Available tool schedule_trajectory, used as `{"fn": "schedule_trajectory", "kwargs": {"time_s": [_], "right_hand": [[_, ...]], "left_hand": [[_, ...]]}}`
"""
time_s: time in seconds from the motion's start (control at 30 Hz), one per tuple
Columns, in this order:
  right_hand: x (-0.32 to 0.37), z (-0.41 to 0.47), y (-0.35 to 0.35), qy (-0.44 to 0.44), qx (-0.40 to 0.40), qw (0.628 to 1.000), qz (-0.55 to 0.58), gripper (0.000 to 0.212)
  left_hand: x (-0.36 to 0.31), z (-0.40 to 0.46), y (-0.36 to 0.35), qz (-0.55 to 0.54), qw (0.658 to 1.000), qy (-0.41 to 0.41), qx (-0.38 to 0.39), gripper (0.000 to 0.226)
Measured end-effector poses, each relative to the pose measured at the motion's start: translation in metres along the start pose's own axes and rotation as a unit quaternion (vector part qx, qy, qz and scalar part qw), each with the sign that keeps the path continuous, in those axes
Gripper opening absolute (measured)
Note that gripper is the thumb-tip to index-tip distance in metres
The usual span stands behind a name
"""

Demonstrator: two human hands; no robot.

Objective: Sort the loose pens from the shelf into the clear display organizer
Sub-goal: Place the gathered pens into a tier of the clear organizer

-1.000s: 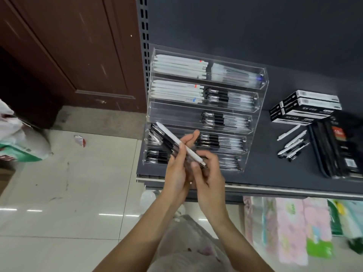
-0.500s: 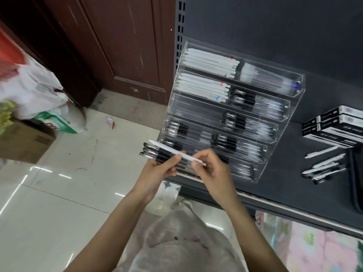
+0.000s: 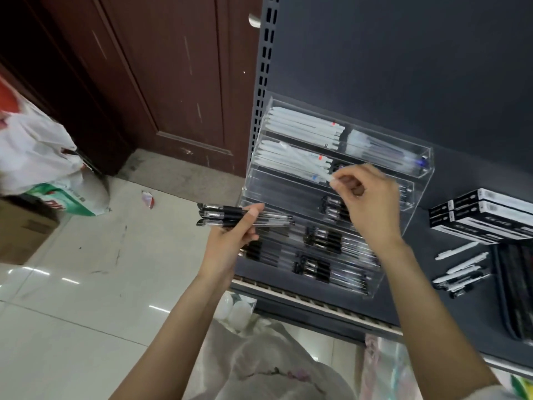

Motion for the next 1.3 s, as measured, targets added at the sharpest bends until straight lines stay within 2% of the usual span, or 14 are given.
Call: {"fn": "schedule_trajectory", "kwargs": {"time_s": [0.2, 0.33, 0.47, 0.67, 0.73, 0.8, 0.87, 0.93, 0.97, 1.07, 1.13, 1.23, 1.3], "right_hand": [[0.009, 0.006, -0.025, 0.114, 0.097, 0.979, -0.141, 0.004], [0.004, -0.020, -0.041, 0.148, 0.161, 0.953, -0.208, 0.002], [0.000, -0.018, -0.064, 0.147, 0.240, 0.944, -0.170, 0.017], [-0.005, -0.013, -0.090, 0.122, 0.326, 0.929, -0.127, 0.024], [-0.008, -0.014, -0.090, 0.099, 0.324, 0.933, -0.123, 0.024], [-0.007, -0.014, -0.081, 0.087, 0.286, 0.947, -0.120, 0.024], [0.002, -0.017, -0.069, 0.045, 0.250, 0.967, -0.034, 0.021], [0.016, -0.028, -0.060, -0.020, 0.263, 0.961, 0.088, 0.019], [0.022, -0.036, -0.058, -0.033, 0.274, 0.955, 0.107, 0.019], [0.026, -0.058, -0.055, -0.056, 0.284, 0.953, 0.095, 0.019], [0.022, -0.069, -0.052, -0.091, 0.292, 0.946, 0.106, 0.019], [0.016, -0.077, -0.048, -0.083, 0.308, 0.944, 0.081, 0.020], [0.007, -0.078, -0.041, -0.057, 0.270, 0.960, 0.039, 0.016]], "left_hand": [[-0.009, 0.024, 0.002, 0.009, 1.000, -0.006, -0.015, 0.021], [-0.005, 0.033, 0.009, 0.005, 0.999, -0.006, -0.034, 0.024], [0.000, 0.036, 0.012, 0.004, 0.999, 0.009, -0.053, 0.018], [0.002, 0.035, 0.004, 0.006, 1.000, 0.014, -0.026, 0.016], [0.004, 0.033, 0.003, 0.003, 1.000, 0.022, -0.019, 0.018], [0.005, 0.032, 0.003, 0.005, 1.000, 0.026, -0.016, 0.019], [0.007, 0.029, 0.003, 0.015, 0.999, 0.026, -0.013, 0.020], [0.009, 0.026, 0.003, 0.029, 0.999, 0.030, 0.000, 0.023], [0.009, 0.024, 0.001, 0.038, 0.999, 0.031, 0.019, 0.026], [0.012, 0.015, -0.006, 0.096, 0.991, 0.011, 0.092, 0.029], [0.015, 0.010, -0.010, 0.138, 0.984, -0.004, 0.113, 0.025], [0.022, 0.004, -0.009, 0.158, 0.981, -0.007, 0.115, 0.022], [0.026, 0.004, 0.000, 0.143, 0.986, 0.011, 0.088, 0.018]]}}
Point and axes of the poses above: each hand's wrist, its own z-axis towards the middle knuckle, its own y-axis out of the back of the hand, x = y × z, the point moved 5 cm from there along z, towards the middle knuckle, and after that the axes turned 13 degrees about -x, right-handed, at the moved point
